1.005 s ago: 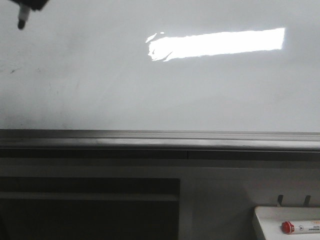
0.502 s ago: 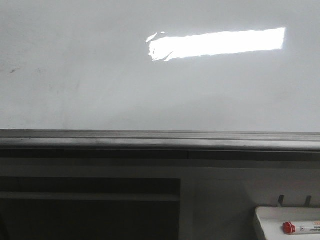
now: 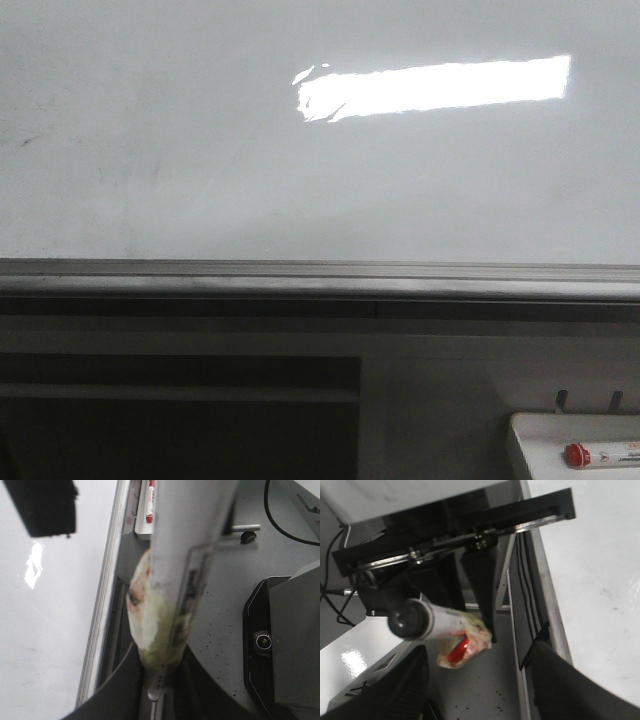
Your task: Write number 2 on whiteboard
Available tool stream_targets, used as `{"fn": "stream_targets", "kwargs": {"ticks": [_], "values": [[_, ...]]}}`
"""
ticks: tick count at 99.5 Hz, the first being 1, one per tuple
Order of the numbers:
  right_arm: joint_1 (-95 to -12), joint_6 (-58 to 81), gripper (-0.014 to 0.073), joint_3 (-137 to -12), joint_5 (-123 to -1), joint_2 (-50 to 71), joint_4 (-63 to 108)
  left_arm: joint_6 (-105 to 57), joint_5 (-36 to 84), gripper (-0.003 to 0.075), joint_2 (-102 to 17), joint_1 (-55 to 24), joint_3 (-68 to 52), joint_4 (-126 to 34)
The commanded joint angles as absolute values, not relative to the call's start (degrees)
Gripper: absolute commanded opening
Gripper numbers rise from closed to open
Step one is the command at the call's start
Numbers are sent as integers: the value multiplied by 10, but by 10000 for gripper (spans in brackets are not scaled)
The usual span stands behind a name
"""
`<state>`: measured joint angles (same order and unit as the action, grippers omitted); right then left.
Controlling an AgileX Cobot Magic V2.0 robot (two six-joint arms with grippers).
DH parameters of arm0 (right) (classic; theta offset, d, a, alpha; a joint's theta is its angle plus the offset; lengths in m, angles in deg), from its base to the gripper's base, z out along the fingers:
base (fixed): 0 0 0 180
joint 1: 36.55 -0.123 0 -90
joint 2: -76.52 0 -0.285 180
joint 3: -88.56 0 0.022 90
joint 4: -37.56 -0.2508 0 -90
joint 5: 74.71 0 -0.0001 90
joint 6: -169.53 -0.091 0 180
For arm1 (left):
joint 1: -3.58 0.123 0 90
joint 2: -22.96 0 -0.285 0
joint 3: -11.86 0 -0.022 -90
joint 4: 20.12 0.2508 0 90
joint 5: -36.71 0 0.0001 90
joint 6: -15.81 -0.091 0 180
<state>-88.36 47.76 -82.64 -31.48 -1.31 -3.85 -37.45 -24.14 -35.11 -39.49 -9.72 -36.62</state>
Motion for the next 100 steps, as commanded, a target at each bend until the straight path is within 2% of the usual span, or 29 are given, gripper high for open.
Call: {"fn": "stream_targets", "kwargs": {"ticks": [1,52,59,75,90,100], "values": [[-884,484,400,-848,-320,7,-77,-371,-210,-20,-351,-400,-79,-385],[-927,484,392,-849,-402,-17,-90,-371,-207,-20,-352,-400,-79,-385],[-927,484,342,-849,-402,-26,-88,-371,-207,-20,-352,-400,-79,-385],[-927,484,167,-849,-405,-44,-88,-371,-207,-20,-352,-400,-79,-390],[-927,484,-75,-849,-405,-50,-85,-371,-207,-20,-352,-400,-78,-394],[-927,484,-72,-849,-411,-49,-70,-349,-196,-12,-348,-400,-73,-394]]}}
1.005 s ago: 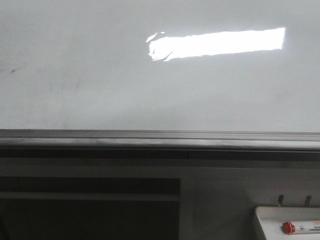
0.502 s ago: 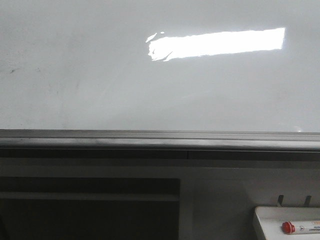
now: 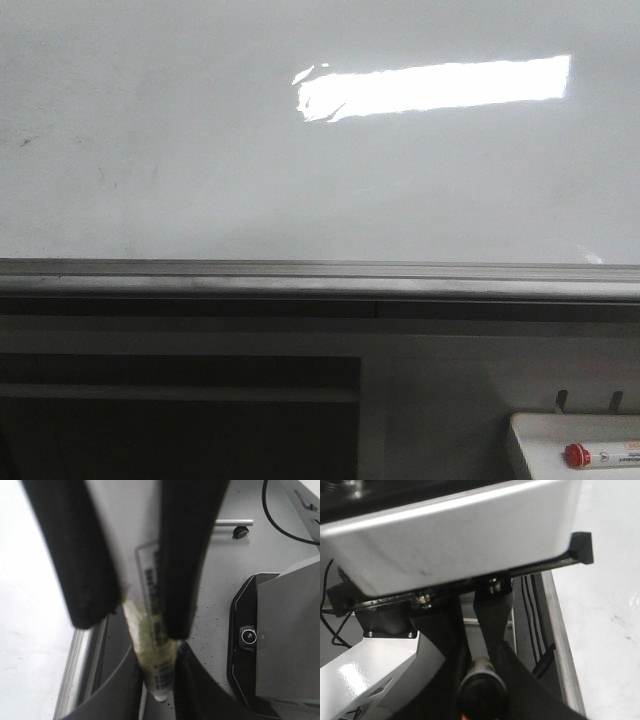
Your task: Write number 2 on whiteboard
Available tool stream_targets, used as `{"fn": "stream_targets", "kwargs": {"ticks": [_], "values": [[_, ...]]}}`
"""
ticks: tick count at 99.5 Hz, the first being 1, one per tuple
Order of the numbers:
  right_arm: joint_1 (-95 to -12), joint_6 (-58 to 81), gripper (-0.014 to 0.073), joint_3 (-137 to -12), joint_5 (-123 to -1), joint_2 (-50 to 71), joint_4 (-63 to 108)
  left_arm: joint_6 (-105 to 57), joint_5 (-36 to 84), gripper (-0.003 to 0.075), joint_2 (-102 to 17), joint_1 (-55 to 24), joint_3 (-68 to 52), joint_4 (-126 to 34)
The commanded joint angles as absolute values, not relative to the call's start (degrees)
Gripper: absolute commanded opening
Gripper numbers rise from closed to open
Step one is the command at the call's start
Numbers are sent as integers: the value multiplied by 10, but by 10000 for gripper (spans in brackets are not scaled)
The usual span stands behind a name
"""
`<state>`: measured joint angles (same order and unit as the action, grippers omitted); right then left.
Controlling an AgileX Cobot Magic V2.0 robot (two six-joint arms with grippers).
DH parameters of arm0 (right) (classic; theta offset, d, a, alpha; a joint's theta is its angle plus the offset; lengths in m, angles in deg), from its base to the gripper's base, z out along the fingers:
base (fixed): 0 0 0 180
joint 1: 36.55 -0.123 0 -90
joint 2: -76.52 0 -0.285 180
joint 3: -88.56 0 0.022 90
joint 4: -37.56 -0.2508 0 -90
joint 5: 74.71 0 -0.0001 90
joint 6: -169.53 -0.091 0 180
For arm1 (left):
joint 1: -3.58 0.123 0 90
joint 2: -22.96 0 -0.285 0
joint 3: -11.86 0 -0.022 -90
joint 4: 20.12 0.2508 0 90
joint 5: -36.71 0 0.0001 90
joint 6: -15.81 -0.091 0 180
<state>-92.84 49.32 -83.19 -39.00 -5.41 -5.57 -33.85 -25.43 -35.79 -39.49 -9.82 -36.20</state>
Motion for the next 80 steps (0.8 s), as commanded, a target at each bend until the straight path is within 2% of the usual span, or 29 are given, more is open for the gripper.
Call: {"fn": "stream_targets", "kwargs": {"ticks": [1,9,26,35,46,53,70,80], "values": [[-927,484,-72,-849,-411,-49,-68,-347,-194,-9,-348,-400,-74,-394],[-927,484,-71,-849,-429,-46,-32,-320,-177,66,-338,-400,-71,-394],[-906,484,-71,-849,-480,-26,-7,-256,-158,361,-281,-400,-71,-384],[-887,484,-71,-848,-504,-14,-7,-209,-160,433,-240,-400,-71,-363],[-861,484,-71,-847,-531,-13,-7,-143,-165,412,-176,-400,-71,-320],[-849,484,-71,-836,-573,-13,-5,-77,-160,365,-134,-400,-72,-277],[-849,484,-71,-785,-764,-22,54,152,-120,162,-17,-400,-112,-103],[-849,484,-71,-781,-769,-44,56,221,-109,19,46,-400,-149,-56]]}}
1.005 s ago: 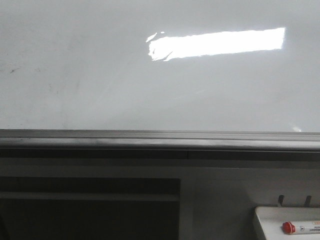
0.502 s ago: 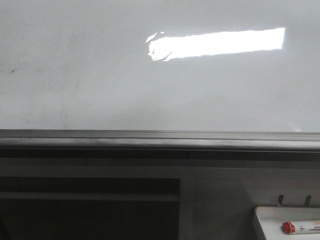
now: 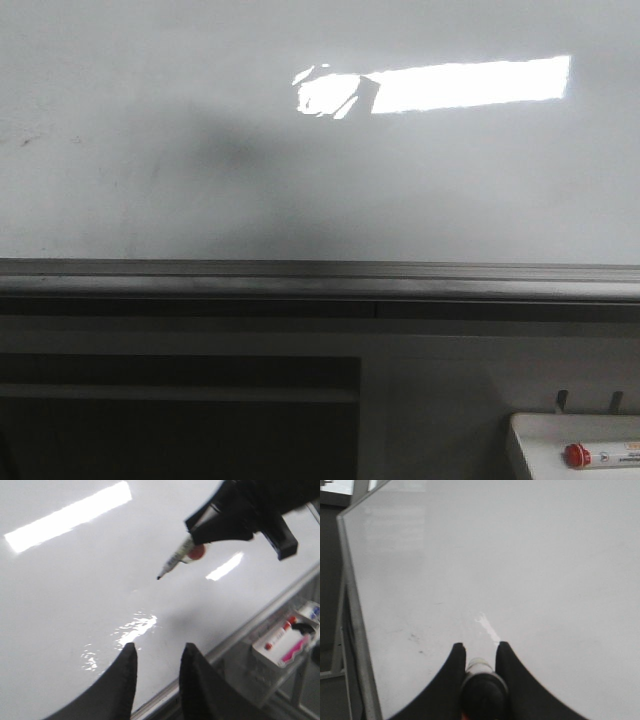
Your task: Write number 2 on whiteboard
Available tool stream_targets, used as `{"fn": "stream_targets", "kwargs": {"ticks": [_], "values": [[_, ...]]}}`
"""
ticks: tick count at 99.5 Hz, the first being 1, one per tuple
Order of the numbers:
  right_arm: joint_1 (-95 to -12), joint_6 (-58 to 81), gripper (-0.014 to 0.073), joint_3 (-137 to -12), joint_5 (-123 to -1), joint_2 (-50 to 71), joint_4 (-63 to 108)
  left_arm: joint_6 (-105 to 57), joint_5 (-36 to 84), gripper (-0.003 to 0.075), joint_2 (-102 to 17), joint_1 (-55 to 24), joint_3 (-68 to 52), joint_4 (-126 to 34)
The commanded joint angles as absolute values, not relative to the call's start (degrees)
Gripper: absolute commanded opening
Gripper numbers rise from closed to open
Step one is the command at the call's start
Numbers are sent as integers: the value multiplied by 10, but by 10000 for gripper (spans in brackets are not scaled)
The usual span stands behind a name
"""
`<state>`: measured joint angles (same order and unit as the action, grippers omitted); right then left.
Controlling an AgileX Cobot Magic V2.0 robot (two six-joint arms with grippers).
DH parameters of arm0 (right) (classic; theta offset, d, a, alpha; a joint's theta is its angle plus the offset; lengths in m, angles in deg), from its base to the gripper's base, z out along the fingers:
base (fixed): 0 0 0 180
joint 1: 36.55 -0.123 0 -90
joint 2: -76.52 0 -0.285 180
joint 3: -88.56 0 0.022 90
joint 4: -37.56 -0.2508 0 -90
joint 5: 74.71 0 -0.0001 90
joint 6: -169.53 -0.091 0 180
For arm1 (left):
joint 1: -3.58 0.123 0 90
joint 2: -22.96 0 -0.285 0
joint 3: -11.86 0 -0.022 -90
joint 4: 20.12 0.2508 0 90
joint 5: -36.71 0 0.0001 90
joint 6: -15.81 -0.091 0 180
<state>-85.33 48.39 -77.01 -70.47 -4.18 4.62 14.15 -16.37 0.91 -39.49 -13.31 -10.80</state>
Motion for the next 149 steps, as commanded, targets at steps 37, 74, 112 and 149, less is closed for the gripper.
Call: {"fn": "stream_targets", "kwargs": {"ticks": [37,74,112,149], "values": [[-852,484,-71,-781,-813,-104,61,223,-100,-20,130,-400,-241,-81],[-852,484,-71,-781,-795,-138,61,223,-74,-20,130,-400,-242,-83],[-831,505,-71,-781,-829,-154,71,223,-74,-20,130,-400,-242,-86],[-785,546,-71,-781,-863,-114,71,223,-74,-20,130,-400,-242,-86]]}}
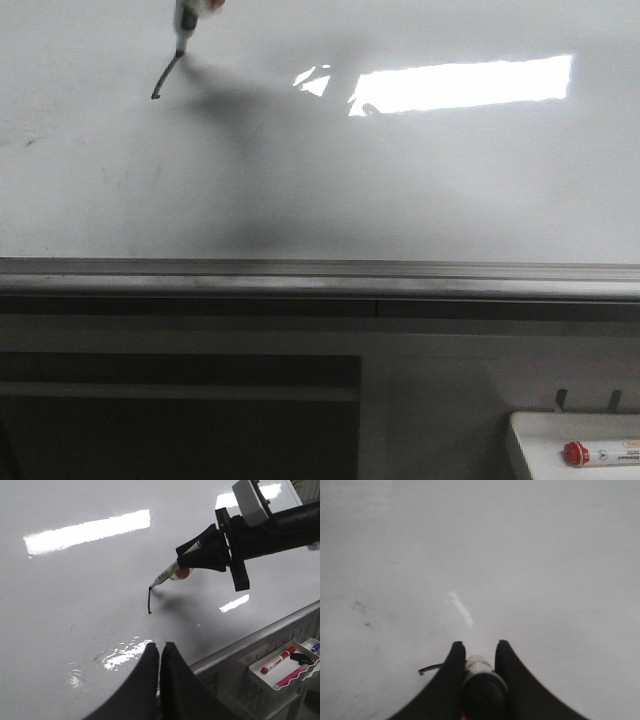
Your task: Write number 2 on whiteboard
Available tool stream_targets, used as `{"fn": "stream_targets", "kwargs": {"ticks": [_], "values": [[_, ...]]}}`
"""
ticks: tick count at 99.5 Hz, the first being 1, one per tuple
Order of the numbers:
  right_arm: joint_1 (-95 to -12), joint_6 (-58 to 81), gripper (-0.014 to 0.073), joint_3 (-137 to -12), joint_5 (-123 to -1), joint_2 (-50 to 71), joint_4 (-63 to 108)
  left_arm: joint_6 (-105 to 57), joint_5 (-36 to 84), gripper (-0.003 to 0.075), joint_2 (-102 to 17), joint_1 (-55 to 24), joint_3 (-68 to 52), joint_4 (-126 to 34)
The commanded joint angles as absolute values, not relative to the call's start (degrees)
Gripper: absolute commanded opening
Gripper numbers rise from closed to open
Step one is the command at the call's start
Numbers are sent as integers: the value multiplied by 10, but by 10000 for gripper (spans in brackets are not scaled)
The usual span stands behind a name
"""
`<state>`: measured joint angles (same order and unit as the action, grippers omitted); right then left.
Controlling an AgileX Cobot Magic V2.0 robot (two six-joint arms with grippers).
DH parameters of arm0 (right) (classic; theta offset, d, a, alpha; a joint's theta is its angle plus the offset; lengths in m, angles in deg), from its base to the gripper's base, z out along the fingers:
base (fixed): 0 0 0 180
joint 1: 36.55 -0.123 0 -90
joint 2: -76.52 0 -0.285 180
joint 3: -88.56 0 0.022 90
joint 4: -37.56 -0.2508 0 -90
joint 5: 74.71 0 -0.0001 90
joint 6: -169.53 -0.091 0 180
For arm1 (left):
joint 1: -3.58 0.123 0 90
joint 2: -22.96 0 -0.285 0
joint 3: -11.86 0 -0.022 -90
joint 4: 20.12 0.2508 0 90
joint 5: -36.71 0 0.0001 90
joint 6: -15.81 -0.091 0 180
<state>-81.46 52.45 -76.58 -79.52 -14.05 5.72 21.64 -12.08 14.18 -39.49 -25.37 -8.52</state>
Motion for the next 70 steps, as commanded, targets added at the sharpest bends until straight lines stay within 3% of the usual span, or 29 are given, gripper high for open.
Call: {"fn": "stream_targets", "kwargs": {"ticks": [1,43,70], "values": [[-783,546,-71,-781,-862,-112,71,223,-74,-20,130,-400,-242,-86],[-752,546,-71,-687,-829,-60,-2,223,-74,-20,130,-400,-242,-86],[-810,546,-71,-659,-826,-90,-37,223,-74,-20,130,-400,-242,-91]]}}
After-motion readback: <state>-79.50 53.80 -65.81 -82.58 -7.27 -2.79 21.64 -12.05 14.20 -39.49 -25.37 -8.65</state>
